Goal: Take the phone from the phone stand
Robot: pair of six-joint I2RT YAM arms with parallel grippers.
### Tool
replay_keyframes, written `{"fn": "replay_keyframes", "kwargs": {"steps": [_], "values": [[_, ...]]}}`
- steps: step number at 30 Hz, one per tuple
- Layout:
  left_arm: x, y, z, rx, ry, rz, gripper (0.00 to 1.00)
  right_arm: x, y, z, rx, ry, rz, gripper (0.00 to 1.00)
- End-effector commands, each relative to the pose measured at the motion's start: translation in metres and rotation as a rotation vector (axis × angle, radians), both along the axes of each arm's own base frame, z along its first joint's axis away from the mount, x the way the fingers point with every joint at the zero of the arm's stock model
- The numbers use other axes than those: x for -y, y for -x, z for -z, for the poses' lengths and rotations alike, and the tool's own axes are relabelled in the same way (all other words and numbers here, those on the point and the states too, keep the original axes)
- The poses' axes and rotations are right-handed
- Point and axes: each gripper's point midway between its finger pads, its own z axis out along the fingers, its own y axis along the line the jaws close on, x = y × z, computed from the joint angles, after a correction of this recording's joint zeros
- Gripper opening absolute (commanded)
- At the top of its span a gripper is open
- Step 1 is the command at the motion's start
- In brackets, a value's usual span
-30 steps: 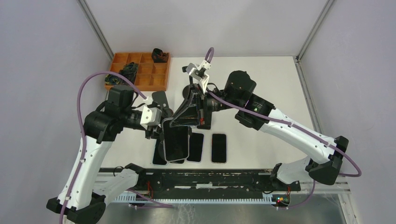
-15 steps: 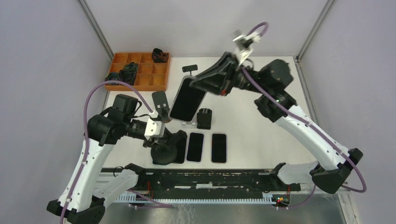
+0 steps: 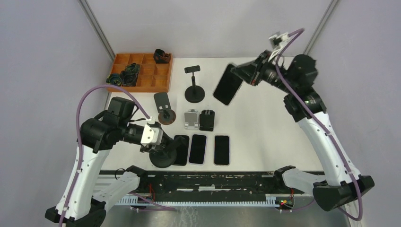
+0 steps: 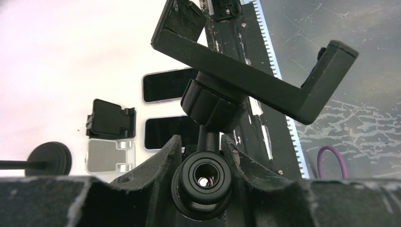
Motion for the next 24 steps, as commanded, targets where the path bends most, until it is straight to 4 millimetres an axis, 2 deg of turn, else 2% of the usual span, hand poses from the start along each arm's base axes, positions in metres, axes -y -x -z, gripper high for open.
{"fn": "replay_keyframes", "kwargs": {"steps": [1,2,3,5,6,9,14,17,20,24], "values": [[0.007,0.003,-0.032,0.109,0.096,0.046,0.02,0.034,-0.027,0.189,-0.418,0.273,0.177,0.0],[0.007,0.004,-0.032,0.108,0.096,0.044,0.02,0.036,-0.022,0.218,-0.461,0.287,0.173,0.0],[0.007,0.004,-0.033,0.11,0.098,0.042,0.02,0.039,-0.018,0.237,-0.492,0.301,0.168,0.0],[0.008,0.004,-0.036,0.105,0.111,0.039,0.02,0.046,-0.014,0.271,-0.556,0.378,0.176,0.0],[0.009,0.005,-0.038,0.1,0.12,0.038,0.02,0.05,-0.015,0.281,-0.568,0.411,0.178,0.0],[0.01,0.006,-0.043,0.096,0.135,0.041,0.02,0.056,-0.015,0.304,-0.6,0.479,0.178,0.0],[0.012,0.003,-0.044,0.096,0.139,0.041,0.02,0.049,-0.006,0.336,-0.672,0.455,0.114,0.0],[0.012,0.003,-0.043,0.093,0.144,0.05,0.02,0.057,0.001,0.369,-0.737,0.513,0.113,0.0],[0.014,0.006,-0.043,0.078,0.154,0.06,0.02,0.055,0.017,0.399,-0.805,0.514,0.067,0.0],[0.014,0.006,-0.041,0.073,0.152,0.058,0.02,0.06,0.021,0.42,-0.84,0.548,0.074,0.0]]}}
